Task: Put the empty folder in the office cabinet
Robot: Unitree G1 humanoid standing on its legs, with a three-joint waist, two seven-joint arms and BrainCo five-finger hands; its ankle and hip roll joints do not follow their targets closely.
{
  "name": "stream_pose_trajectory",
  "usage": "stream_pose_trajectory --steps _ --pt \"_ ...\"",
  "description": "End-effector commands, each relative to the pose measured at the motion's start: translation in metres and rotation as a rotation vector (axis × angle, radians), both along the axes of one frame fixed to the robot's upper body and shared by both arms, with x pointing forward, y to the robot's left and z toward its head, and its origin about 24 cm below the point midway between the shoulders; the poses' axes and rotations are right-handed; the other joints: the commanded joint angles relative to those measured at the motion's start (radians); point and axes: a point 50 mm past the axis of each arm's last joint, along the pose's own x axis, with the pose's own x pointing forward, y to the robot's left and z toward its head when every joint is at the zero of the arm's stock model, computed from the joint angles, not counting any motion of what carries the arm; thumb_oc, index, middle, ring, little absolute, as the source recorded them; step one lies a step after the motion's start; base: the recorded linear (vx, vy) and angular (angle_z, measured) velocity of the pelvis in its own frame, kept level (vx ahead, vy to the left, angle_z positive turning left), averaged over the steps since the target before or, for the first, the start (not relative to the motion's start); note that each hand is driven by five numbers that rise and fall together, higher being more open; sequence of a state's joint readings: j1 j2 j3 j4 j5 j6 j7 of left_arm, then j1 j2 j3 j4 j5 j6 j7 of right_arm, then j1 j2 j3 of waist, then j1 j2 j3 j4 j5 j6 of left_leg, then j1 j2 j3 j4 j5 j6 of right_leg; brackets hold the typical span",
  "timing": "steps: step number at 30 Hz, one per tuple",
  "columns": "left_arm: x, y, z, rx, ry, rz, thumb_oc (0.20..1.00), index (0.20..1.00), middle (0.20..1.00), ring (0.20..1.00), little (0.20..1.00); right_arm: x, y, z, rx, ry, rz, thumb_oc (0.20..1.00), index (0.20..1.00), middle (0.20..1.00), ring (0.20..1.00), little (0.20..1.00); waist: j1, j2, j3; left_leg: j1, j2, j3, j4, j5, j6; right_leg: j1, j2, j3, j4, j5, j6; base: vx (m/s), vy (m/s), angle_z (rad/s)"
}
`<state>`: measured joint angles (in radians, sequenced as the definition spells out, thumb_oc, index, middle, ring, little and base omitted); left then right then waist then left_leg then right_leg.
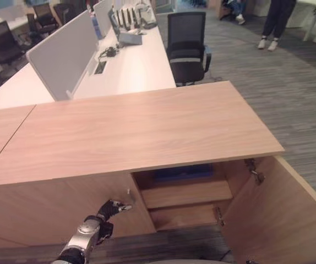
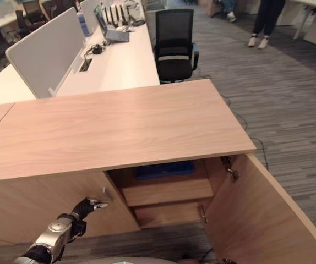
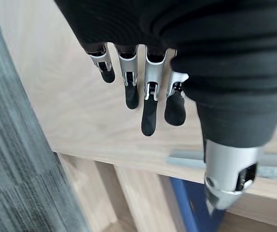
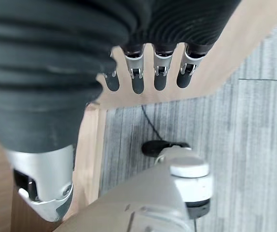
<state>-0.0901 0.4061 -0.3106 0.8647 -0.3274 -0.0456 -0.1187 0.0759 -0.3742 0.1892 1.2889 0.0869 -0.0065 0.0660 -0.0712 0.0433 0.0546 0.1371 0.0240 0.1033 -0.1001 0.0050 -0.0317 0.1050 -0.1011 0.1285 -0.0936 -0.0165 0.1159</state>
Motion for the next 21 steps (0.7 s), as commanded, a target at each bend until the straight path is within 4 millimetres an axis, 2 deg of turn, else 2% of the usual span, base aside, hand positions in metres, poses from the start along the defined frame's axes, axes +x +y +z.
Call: stream_pose_trajectory --steps 1,5,7,8,9,10,11,14,15,16,17,18,19,20,21 --pt "0.092 0.014 0.073 0.066 -0.351 0.036 1.0 1.0 1.0 1.0 1.0 -0.001 -0.014 0.005 -0.04 0.031 0.007 1.0 1.0 1.0 1.0 1.0 -0.026 -0.028 -0.02 -0.004 0.011 0.0 0.013 -0.02 -0.008 0.028 0.009 -0.023 0.038 -0.017 0.046 0.01 0.087 -0.1" --pt "0.1 0.013 0.081 0.048 -0.383 0.051 1.0 1.0 1.0 1.0 1.0 -0.004 -0.01 0.003 -0.026 0.031 -0.023 1.0 1.0 1.0 1.0 1.0 -0.039 -0.045 -0.015 -0.012 0.009 0.0 0.013 -0.028 0.001 -0.012 0.009 0.003 0.076 -0.017 0.052 -0.03 0.059 -0.06" --pt "0.101 0.01 0.082 0.048 -0.39 0.043 1.0 1.0 1.0 1.0 1.0 0.0 -0.009 0.003 -0.027 0.022 -0.024 1.0 1.0 1.0 1.0 1.0 -0.037 -0.047 -0.006 -0.016 0.012 0.007 0.013 -0.029 0.004 -0.043 0.015 0.006 0.105 -0.016 0.053 -0.11 -0.016 -0.2" --pt "0.1 0.009 0.083 0.048 -0.405 0.038 1.0 1.0 1.0 1.0 1.0 0.009 -0.008 0.003 -0.03 0.001 -0.017 1.0 1.0 1.0 1.0 1.0 -0.022 -0.047 0.013 -0.026 0.02 0.023 0.013 -0.027 0.007 -0.081 0.014 -0.025 0.143 -0.012 0.059 -0.2 -0.071 -0.25" --pt "0.099 0.009 0.085 0.047 -0.415 0.031 1.0 1.0 1.0 1.0 1.0 0.016 -0.007 0.004 -0.031 -0.016 -0.013 1.0 1.0 1.0 1.0 1.0 0.001 -0.045 0.027 -0.041 0.032 0.044 0.017 -0.024 0.005 -0.106 -0.004 -0.103 0.177 -0.009 0.065 -0.29 -0.131 -0.42" --pt "0.092 0.006 0.082 0.019 -0.412 0.017 1.0 1.0 1.0 1.0 1.0 0.023 -0.003 0.003 -0.024 -0.039 -0.013 1.0 1.0 1.0 1.0 1.0 0.037 -0.034 0.031 -0.067 0.058 0.09 0.03 -0.014 -0.001 -0.099 -0.058 -0.278 0.215 -0.029 0.064 -0.18 -0.097 -0.6" --pt "0.092 0.006 0.082 0.019 -0.411 0.018 1.0 1.0 1.0 1.0 1.0 0.023 -0.003 0.003 -0.024 -0.038 -0.012 1.0 1.0 1.0 1.0 1.0 0.033 -0.035 0.03 -0.068 0.057 0.086 0.031 -0.015 0.0 -0.098 -0.06 -0.281 0.218 -0.032 0.064 -0.12 -0.074 -1.26" --pt "0.073 0.001 0.072 -0.031 -0.39 0.01 1.0 1.0 1.0 1.0 1.0 0.03 -0.003 0.005 -0.025 -0.054 -0.013 1.0 1.0 1.0 1.0 1.0 0.071 -0.026 0.035 -0.081 0.079 0.134 0.054 -0.009 0.005 -0.086 -0.128 -0.356 0.282 -0.029 0.055 -0.11 -0.074 -0.89" --pt "0.064 -0.003 0.065 -0.061 -0.367 0.013 1.0 1.0 1.0 1.0 1.0 0.034 -0.004 0.005 -0.028 -0.061 -0.014 1.0 1.0 1.0 1.0 1.0 0.098 -0.018 0.037 -0.094 0.092 0.157 0.073 -0.006 0.008 -0.077 -0.17 -0.412 0.315 -0.021 0.054 -0.18 -0.156 -0.4" --pt "0.048 -0.006 0.053 -0.096 -0.319 0.022 1.0 1.0 1.0 1.0 1.0 0.038 -0.002 0.005 -0.025 -0.066 -0.007 1.0 1.0 1.0 1.0 1.0 0.13 -0.015 0.03 -0.109 0.104 0.196 0.087 -0.006 0.007 -0.052 -0.241 -0.5 0.346 0.023 0.058 -0.13 -0.109 -1.0" --pt "0.047 -0.006 0.052 -0.096 -0.317 0.023 1.0 1.0 1.0 1.0 1.0 0.037 -0.002 0.005 -0.024 -0.063 -0.006 1.0 1.0 1.0 1.0 1.0 0.13 -0.02 0.033 -0.101 0.097 0.198 0.087 -0.01 0.009 -0.049 -0.25 -0.497 0.354 0.017 0.063 -0.1 -0.185 -1.23" --pt "0.031 -0.01 0.04 -0.121 -0.266 0.017 1.0 1.0 1.0 1.0 1.0 0.038 0.0 0.004 -0.017 -0.07 -0.008 1.0 1.0 1.0 1.0 1.0 0.146 -0.039 0.023 -0.106 0.089 0.216 0.089 -0.008 0.004 -0.019 -0.277 -0.504 0.32 0.061 0.083 -0.01 -0.197 -1.02" --pt "0.025 -0.012 0.037 -0.13 -0.256 0.011 1.0 1.0 1.0 1.0 1.0 0.037 0.001 0.004 -0.012 -0.072 -0.012 1.0 1.0 1.0 1.0 1.0 0.148 -0.045 0.017 -0.109 0.089 0.222 0.093 -0.004 -0.005 0.004 -0.269 -0.5 0.257 0.059 0.093 -0.06 -0.439 -0.57" --pt "0.017 -0.017 0.03 -0.144 -0.225 0.008 1.0 1.0 1.0 1.0 1.0 0.043 -0.001 0.006 -0.021 -0.091 -0.013 1.0 1.0 1.0 1.0 1.0 0.142 -0.053 0.019 -0.124 0.102 0.222 0.099 0.012 -0.03 0.002 -0.267 -0.462 0.156 0.102 0.119 -0.02 -0.522 -0.52" --pt "0.012 -0.022 0.025 -0.147 -0.203 -0.003 1.0 1.0 1.0 1.0 1.0 0.044 0.001 0.005 -0.016 -0.089 -0.008 1.0 1.0 1.0 1.0 1.0 0.125 -0.044 0.017 -0.13 0.126 0.202 0.092 0.024 -0.048 -0.009 -0.246 -0.384 0.1 0.084 0.119 -0.02 -0.647 -0.52"
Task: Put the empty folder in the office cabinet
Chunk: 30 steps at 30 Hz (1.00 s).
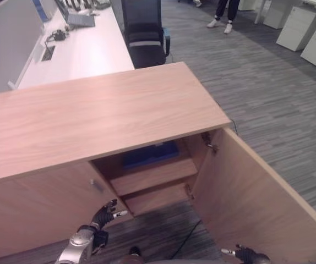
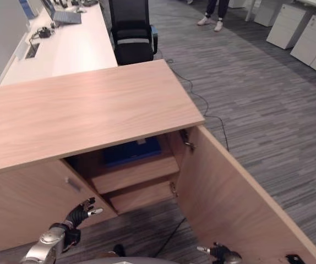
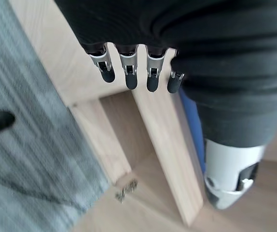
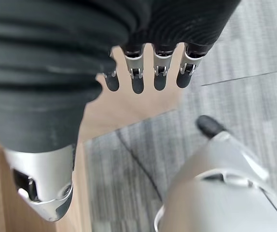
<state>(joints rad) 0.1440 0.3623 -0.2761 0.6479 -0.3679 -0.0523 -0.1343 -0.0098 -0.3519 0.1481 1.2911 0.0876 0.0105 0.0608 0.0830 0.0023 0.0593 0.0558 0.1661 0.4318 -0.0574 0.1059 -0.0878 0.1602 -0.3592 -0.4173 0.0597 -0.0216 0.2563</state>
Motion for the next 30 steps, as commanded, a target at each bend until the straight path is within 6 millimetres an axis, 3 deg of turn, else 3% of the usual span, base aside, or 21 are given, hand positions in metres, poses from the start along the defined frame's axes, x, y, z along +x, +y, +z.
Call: stream_pose_trajectory --steps 1,2,6,11,13,17,18,19,21,23,26,28,30 --pt "0.053 0.0 0.025 0.007 -0.177 -0.018 1.0 1.0 1.0 1.0 1.0 0.009 -0.004 0.003 -0.027 -0.009 0.024 1.0 1.0 1.0 1.0 1.0 -0.039 0.004 0.012 -0.035 0.009 -0.127 0.042 -0.063 -0.011 -0.057 0.031 0.189 -0.075 0.068 -0.023 0.02 -0.422 -0.37" --pt "0.053 0.0 0.025 0.007 -0.177 -0.018 1.0 1.0 1.0 1.0 1.0 0.009 -0.004 0.003 -0.028 -0.009 0.025 1.0 1.0 1.0 1.0 1.0 -0.039 0.006 0.013 -0.032 0.011 -0.128 0.04 -0.062 -0.013 -0.055 0.034 0.189 -0.075 0.068 -0.024 0.02 -0.37 -0.05" --pt "0.034 -0.005 0.004 0.018 -0.064 0.004 1.0 1.0 1.0 1.0 1.0 0.01 -0.008 0.005 -0.044 -0.022 0.049 1.0 1.0 1.0 1.0 1.0 -0.069 0.036 0.016 -0.011 0.095 -0.127 0.038 -0.001 -0.064 -0.023 0.125 0.19 -0.129 0.023 -0.058 0.01 -0.329 -0.12" --pt "0.023 -0.01 -0.009 0.013 0.011 0.023 1.0 1.0 1.0 1.0 1.0 0.006 -0.016 0.007 -0.068 -0.008 0.042 1.0 1.0 1.0 1.0 1.0 -0.087 0.064 0.026 -0.02 0.151 -0.142 0.072 0.045 -0.089 0.003 0.187 0.196 -0.146 -0.026 -0.096 -0.01 -0.19 -0.12" --pt "0.019 -0.011 -0.017 0.015 0.064 0.058 1.0 1.0 1.0 1.0 1.0 0.007 -0.022 0.01 -0.085 -0.018 0.032 1.0 1.0 1.0 1.0 1.0 -0.107 0.073 0.037 -0.043 0.192 -0.134 0.11 0.128 -0.108 0.022 0.217 0.18 -0.147 -0.051 -0.119 -0.03 -0.243 0.03" --pt "0.012 -0.012 -0.024 0.024 0.109 0.067 1.0 1.0 1.0 1.0 1.0 0.007 -0.027 0.012 -0.098 -0.016 0.021 1.0 1.0 1.0 1.0 1.0 -0.121 0.071 0.035 -0.047 0.2 -0.096 0.142 0.146 -0.111 0.028 0.225 0.169 -0.147 -0.058 -0.134 -0.01 -0.122 0.09" --pt "0.008 -0.012 -0.027 0.032 0.134 0.066 1.0 1.0 1.0 1.0 1.0 0.012 -0.031 0.014 -0.107 -0.026 0.018 1.0 1.0 1.0 1.0 1.0 -0.118 0.063 0.045 -0.053 0.17 -0.142 0.189 0.118 -0.104 0.032 0.222 0.177 -0.147 -0.057 -0.141 -0.04 -0.068 -0.06" --pt "0.008 -0.012 -0.027 0.031 0.133 0.066 1.0 1.0 1.0 1.0 1.0 0.012 -0.031 0.014 -0.108 -0.027 0.018 1.0 1.0 1.0 1.0 1.0 -0.118 0.065 0.043 -0.058 0.171 -0.142 0.188 0.121 -0.102 0.027 0.223 0.177 -0.147 -0.054 -0.142 -0.05 -0.109 -0.07" --pt "0.002 -0.012 -0.031 0.042 0.162 0.063 1.0 1.0 1.0 1.0 1.0 0.015 -0.034 0.016 -0.117 -0.033 0.02 1.0 1.0 1.0 1.0 1.0 -0.11 0.047 0.049 -0.071 0.098 -0.236 0.247 0.032 -0.074 0.018 0.209 0.188 -0.147 -0.04 -0.15 -0.06 -0.082 -0.19" --pt "-0.003 -0.012 -0.034 0.05 0.186 0.063 1.0 1.0 1.0 1.0 1.0 0.017 -0.034 0.017 -0.116 -0.04 0.013 1.0 1.0 1.0 1.0 1.0 -0.111 0.029 0.049 -0.075 0.026 -0.275 0.302 -0.05 -0.053 0.004 0.199 0.195 -0.139 -0.03 -0.157 -0.07 -0.062 -0.33" --pt "-0.014 -0.011 -0.04 0.076 0.25 0.025 1.0 1.0 1.0 1.0 1.0 0.012 -0.029 0.013 -0.095 -0.03 -0.013 1.0 1.0 1.0 1.0 1.0 -0.131 0.028 0.037 -0.033 -0.043 -0.246 0.26 -0.164 -0.017 -0.018 0.206 0.211 -0.121 -0.021 -0.156 -0.01 0.053 -0.17" --pt "-0.023 -0.01 -0.044 0.103 0.29 0.003 1.0 1.0 1.0 1.0 1.0 0.009 -0.024 0.011 -0.075 -0.027 -0.032 1.0 1.0 1.0 1.0 1.0 -0.137 0.039 0.024 0.01 -0.07 -0.259 0.191 -0.19 -0.002 -0.026 0.209 0.227 -0.116 -0.015 -0.146 0.04 0.142 -0.02" --pt "-0.029 -0.007 -0.046 0.126 0.319 -0.013 1.0 1.0 1.0 1.0 1.0 0.005 -0.018 0.007 -0.055 -0.022 -0.053 1.0 1.0 1.0 1.0 1.0 -0.146 0.038 0.015 0.034 -0.085 -0.259 0.141 -0.184 0.005 -0.031 0.2 0.231 -0.111 0.0 -0.135 0.02 0.182 -0.06"
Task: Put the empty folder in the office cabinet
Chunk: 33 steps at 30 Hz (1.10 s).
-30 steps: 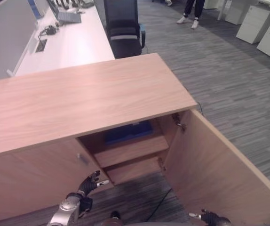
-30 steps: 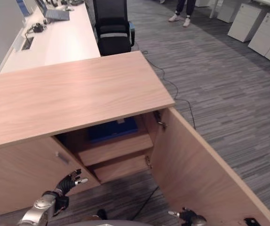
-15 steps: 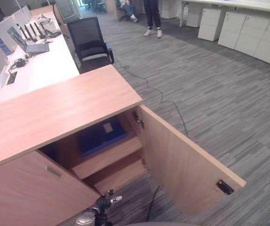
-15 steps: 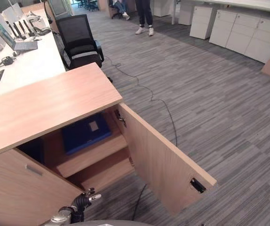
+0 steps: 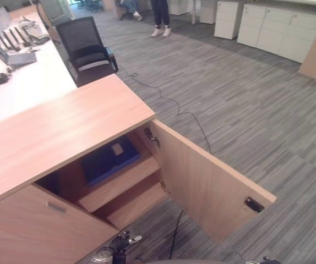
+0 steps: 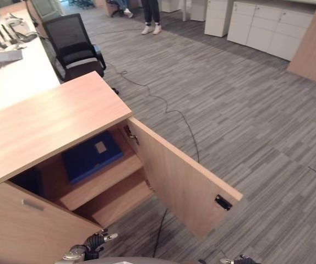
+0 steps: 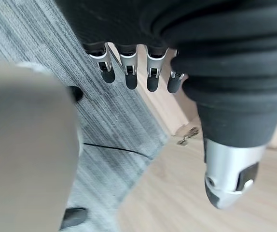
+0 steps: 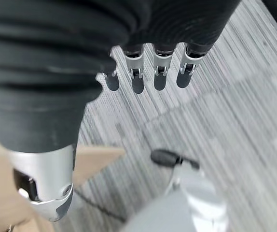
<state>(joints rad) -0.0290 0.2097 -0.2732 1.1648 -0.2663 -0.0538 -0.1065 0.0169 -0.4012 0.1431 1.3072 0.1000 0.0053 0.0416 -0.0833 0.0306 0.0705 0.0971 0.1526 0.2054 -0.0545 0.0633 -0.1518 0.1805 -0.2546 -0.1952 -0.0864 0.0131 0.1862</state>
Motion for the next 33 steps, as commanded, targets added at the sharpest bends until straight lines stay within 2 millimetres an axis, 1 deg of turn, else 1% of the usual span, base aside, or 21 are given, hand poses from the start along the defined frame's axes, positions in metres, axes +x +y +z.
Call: stream_pose_trajectory --steps 1,3,5,7,9,12,14,15,16,17,21,22,23,25,26,28,29,30,31,32,33 --pt "-0.003 0.01 -0.001 0.057 0.025 -0.055 1.0 1.0 1.0 1.0 1.0 0.018 0.008 0.0 0.026 -0.051 -0.026 1.0 1.0 1.0 1.0 1.0 0.018 0.007 -0.002 0.005 -0.08 -0.031 0.111 -0.14 0.076 -0.059 0.091 0.016 0.04 -0.028 -0.06 0.01 0.139 -0.09" --pt "-0.01 0.014 -0.002 0.075 0.051 -0.067 1.0 1.0 1.0 1.0 1.0 0.019 0.016 -0.003 0.051 -0.06 -0.03 1.0 1.0 1.0 1.0 1.0 0.015 0.004 -0.007 0.033 -0.089 -0.012 0.056 -0.134 0.087 -0.077 0.085 0.029 0.055 -0.013 -0.047 0.0 0.111 -0.15" --pt "-0.011 0.017 -0.002 0.084 0.058 -0.063 1.0 1.0 1.0 1.0 1.0 0.021 0.019 -0.004 0.06 -0.066 -0.025 1.0 1.0 1.0 1.0 1.0 0.018 0.003 -0.005 0.041 -0.093 -0.001 0.039 -0.128 0.092 -0.091 0.084 0.038 0.07 -0.01 -0.041 -0.06 0.096 -0.26" --pt "-0.014 0.026 -0.002 0.124 0.078 -0.088 1.0 1.0 1.0 1.0 1.0 0.03 0.028 -0.005 0.091 -0.097 -0.036 1.0 1.0 1.0 1.0 1.0 0.022 -0.001 0.009 0.039 -0.095 0.008 0.024 -0.117 0.107 -0.137 0.086 0.055 0.146 -0.019 -0.027 -0.14 0.126 -0.4" --pt "-0.013 0.031 -0.001 0.146 0.084 -0.098 1.0 1.0 1.0 1.0 1.0 0.039 0.036 -0.005 0.116 -0.132 -0.045 1.0 1.0 1.0 1.0 1.0 0.012 -0.004 0.027 0.033 -0.093 0.001 0.02 -0.108 0.117 -0.187 0.096 0.095 0.227 -0.023 -0.006 -0.12 0.06 -0.19" --pt "-0.012 0.039 0.001 0.169 0.083 -0.093 1.0 1.0 1.0 1.0 1.0 0.041 0.038 -0.005 0.128 -0.151 -0.065 1.0 1.0 1.0 1.0 1.0 0.015 -0.004 0.026 0.018 -0.093 0.0 0.017 -0.099 0.125 -0.184 0.1 0.12 0.252 -0.053 -0.002 -0.11 0.017 -0.06" --pt "-0.015 0.043 0.002 0.173 0.091 -0.084 1.0 1.0 1.0 1.0 1.0 0.037 0.032 -0.004 0.113 -0.158 -0.1 1.0 1.0 1.0 1.0 1.0 0.031 -0.016 -0.003 0.01 -0.111 -0.01 0.001 -0.094 0.128 -0.124 0.088 0.125 0.194 -0.064 -0.011 -0.04 -0.02 0.02" --pt "-0.015 0.043 0.002 0.174 0.091 -0.084 1.0 1.0 1.0 1.0 1.0 0.037 0.032 -0.004 0.113 -0.157 -0.101 1.0 1.0 1.0 1.0 1.0 0.031 -0.016 -0.002 0.011 -0.112 -0.01 0.001 -0.094 0.128 -0.121 0.088 0.124 0.191 -0.063 -0.01 0.03 -0.047 0.24" --pt "-0.02 0.044 0.001 0.172 0.105 -0.075 1.0 1.0 1.0 1.0 1.0 0.036 0.023 -0.002 0.09 -0.159 -0.124 1.0 1.0 1.0 1.0 1.0 0.044 -0.022 -0.024 0.015 -0.113 -0.013 -0.004 -0.092 0.123 -0.086 0.076 0.123 0.134 -0.057 -0.014 0.03 -0.038 0.3" --pt "-0.02 0.044 0.0 0.172 0.105 -0.075 1.0 1.0 1.0 1.0 1.0 0.035 0.023 -0.002 0.09 -0.158 -0.124 1.0 1.0 1.0 1.0 1.0 0.044 -0.022 -0.024 0.016 -0.113 -0.014 -0.005 -0.092 0.123 -0.083 0.076 0.122 0.131 -0.055 -0.014 0.04 -0.066 0.22" --pt "-0.027 0.042 -0.002 0.168 0.123 -0.084 1.0 1.0 1.0 1.0 1.0 0.038 0.007 0.005 0.051 -0.173 -0.145 1.0 1.0 1.0 1.0 1.0 0.061 -0.03 -0.043 0.032 -0.098 -0.017 -0.012 -0.086 0.11 -0.04 0.075 0.1 0.049 -0.037 -0.014 0.02 -0.092 0.02" --pt "-0.029 0.04 -0.002 0.169 0.128 -0.098 1.0 1.0 1.0 1.0 1.0 0.041 -0.003 0.009 0.03 -0.188 -0.163 1.0 1.0 1.0 1.0 1.0 0.065 -0.035 -0.047 0.039 -0.094 -0.024 -0.016 -0.083 0.105 -0.024 0.078 0.092 0.032 -0.035 -0.016 0.01 -0.093 0.04" --pt "-0.029 0.04 -0.002 0.168 0.128 -0.098 1.0 1.0 1.0 1.0 1.0 0.041 -0.003 0.009 0.03 -0.188 -0.163 1.0 1.0 1.0 1.0 1.0 0.065 -0.035 -0.046 0.039 -0.094 -0.025 -0.016 -0.083 0.105 -0.022 0.078 0.091 0.031 -0.035 -0.017 0.02 -0.111 0.15" --pt "-0.034 0.04 -0.004 0.171 0.147 -0.113 1.0 1.0 1.0 1.0 1.0 0.046 -0.019 0.018 -0.004 -0.218 -0.194 1.0 1.0 1.0 1.0 1.0 0.07 -0.042 -0.051 0.048 -0.086 -0.032 -0.02 -0.08 0.097 -0.006 0.086 0.075 0.014 -0.035 -0.02 0.01 -0.085 0.22" --pt "-0.034 0.039 -0.004 0.17 0.146 -0.114 1.0 1.0 1.0 1.0 1.0 0.046 -0.019 0.018 -0.004 -0.218 -0.194 1.0 1.0 1.0 1.0 1.0 0.07 -0.041 -0.051 0.048 -0.086 -0.032 -0.02 -0.08 0.097 -0.005 0.087 0.075 0.014 -0.036 -0.02 0.01 -0.062 0.14" --pt "-0.036 0.042 -0.004 0.179 0.158 -0.122 1.0 1.0 1.0 1.0 1.0 0.051 -0.029 0.025 -0.029 -0.236 -0.195 1.0 1.0 1.0 1.0 1.0 0.072 -0.044 -0.053 0.051 -0.081 -0.036 -0.023 -0.077 0.092 0.0 0.092 0.068 0.008 -0.037 -0.022 0.0 -0.079 0.04" --pt "-0.039 0.043 -0.004 0.186 0.169 -0.131 1.0 1.0 1.0 1.0 1.0 0.057 -0.038 0.031 -0.053 -0.257 -0.193 1.0 1.0 1.0 1.0 1.0 0.074 -0.046 -0.055 0.055 -0.076 -0.038 -0.026 -0.074 0.088 0.005 0.095 0.062 0.005 -0.038 -0.023 -0.01 -0.096 0.04" --pt "-0.039 0.044 -0.004 0.19 0.172 -0.133 1.0 1.0 1.0 1.0 1.0 0.063 -0.042 0.036 -0.065 -0.272 -0.186 1.0 1.0 1.0 1.0 1.0 0.076 -0.047 -0.055 0.057 -0.073 -0.041 -0.027 -0.074 0.086 0.006 0.097 0.06 0.003 -0.039 -0.024 -0.01 -0.065 0.05" --pt "-0.039 0.044 -0.004 0.19 0.172 -0.133 1.0 1.0 1.0 1.0 1.0 0.063 -0.042 0.036 -0.065 -0.272 -0.186 1.0 1.0 1.0 1.0 1.0 0.076 -0.047 -0.055 0.057 -0.073 -0.041 -0.027 -0.074 0.086 0.006 0.097 0.06 0.003 -0.039 -0.024 -0.01 -0.042 0.06" --pt "-0.041 0.045 -0.004 0.192 0.176 -0.132 1.0 1.0 1.0 1.0 1.0 0.069 -0.045 0.04 -0.075 -0.288 -0.175 1.0 1.0 1.0 1.0 1.0 0.078 -0.047 -0.055 0.057 -0.07 -0.043 -0.029 -0.072 0.083 0.007 0.099 0.057 0.002 -0.04 -0.025 -0.01 -0.051 0.09" --pt "-0.043 0.047 -0.004 0.199 0.184 -0.131 1.0 1.0 1.0 1.0 1.0 0.081 -0.051 0.048 -0.093 -0.323 -0.156 1.0 1.0 1.0 1.0 1.0 0.083 -0.048 -0.056 0.057 -0.066 -0.045 -0.03 -0.069 0.08 0.009 0.104 0.055 -0.001 -0.042 -0.028 -0.01 -0.065 0.09"
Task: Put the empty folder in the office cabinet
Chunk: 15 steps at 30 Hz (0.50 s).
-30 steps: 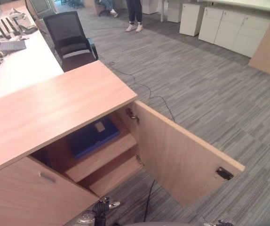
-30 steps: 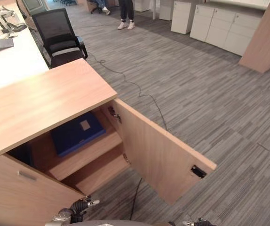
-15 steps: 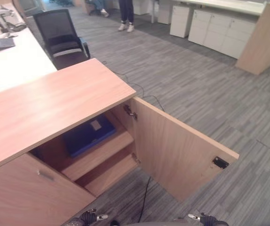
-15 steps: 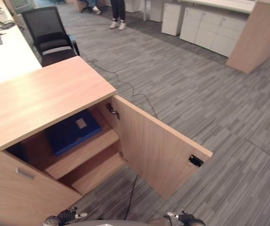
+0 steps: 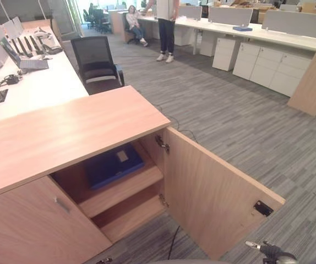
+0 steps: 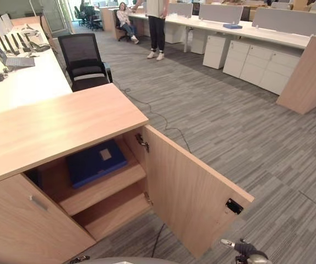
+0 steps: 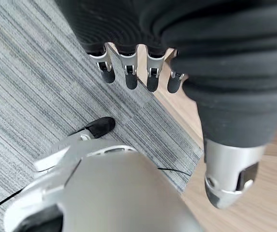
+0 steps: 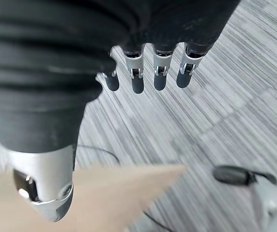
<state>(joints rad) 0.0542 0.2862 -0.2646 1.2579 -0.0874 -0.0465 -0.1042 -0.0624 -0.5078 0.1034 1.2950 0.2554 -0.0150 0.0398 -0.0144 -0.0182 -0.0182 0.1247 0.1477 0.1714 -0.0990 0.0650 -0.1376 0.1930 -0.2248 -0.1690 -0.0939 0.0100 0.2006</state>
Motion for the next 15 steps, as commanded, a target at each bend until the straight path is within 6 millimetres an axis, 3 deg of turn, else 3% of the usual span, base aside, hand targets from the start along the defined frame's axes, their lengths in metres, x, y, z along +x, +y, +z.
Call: stream_pose_trajectory --steps 1,10,15 --pt "0.012 0.008 0.003 0.034 -0.008 -0.02 1.0 1.0 1.0 1.0 1.0 0.048 -0.012 0.023 -0.045 -0.149 -0.007 1.0 1.0 1.0 1.0 1.0 0.016 0.001 0.032 0.03 -0.059 -0.013 0.013 -0.069 0.064 -0.002 0.076 0.026 0.007 -0.04 -0.044 0.0 -0.059 0.07" --pt "0.004 0.006 0.001 0.033 0.015 -0.029 1.0 1.0 1.0 1.0 1.0 0.082 0.002 0.032 -0.037 -0.217 0.08 1.0 1.0 1.0 1.0 1.0 0.037 0.003 0.034 0.033 -0.047 -0.026 0.013 -0.063 0.057 0.007 0.087 0.014 0.007 -0.048 -0.051 0.0 -0.017 0.04" --pt "0.004 0.003 0.0 0.031 0.015 -0.036 1.0 1.0 1.0 1.0 1.0 0.106 0.035 0.029 0.004 -0.237 0.232 1.0 1.0 1.0 1.0 1.0 0.053 0.006 0.035 0.032 -0.047 -0.043 0.012 -0.063 0.056 0.015 0.091 0.007 0.007 -0.055 -0.057 0.01 0.001 0.08"
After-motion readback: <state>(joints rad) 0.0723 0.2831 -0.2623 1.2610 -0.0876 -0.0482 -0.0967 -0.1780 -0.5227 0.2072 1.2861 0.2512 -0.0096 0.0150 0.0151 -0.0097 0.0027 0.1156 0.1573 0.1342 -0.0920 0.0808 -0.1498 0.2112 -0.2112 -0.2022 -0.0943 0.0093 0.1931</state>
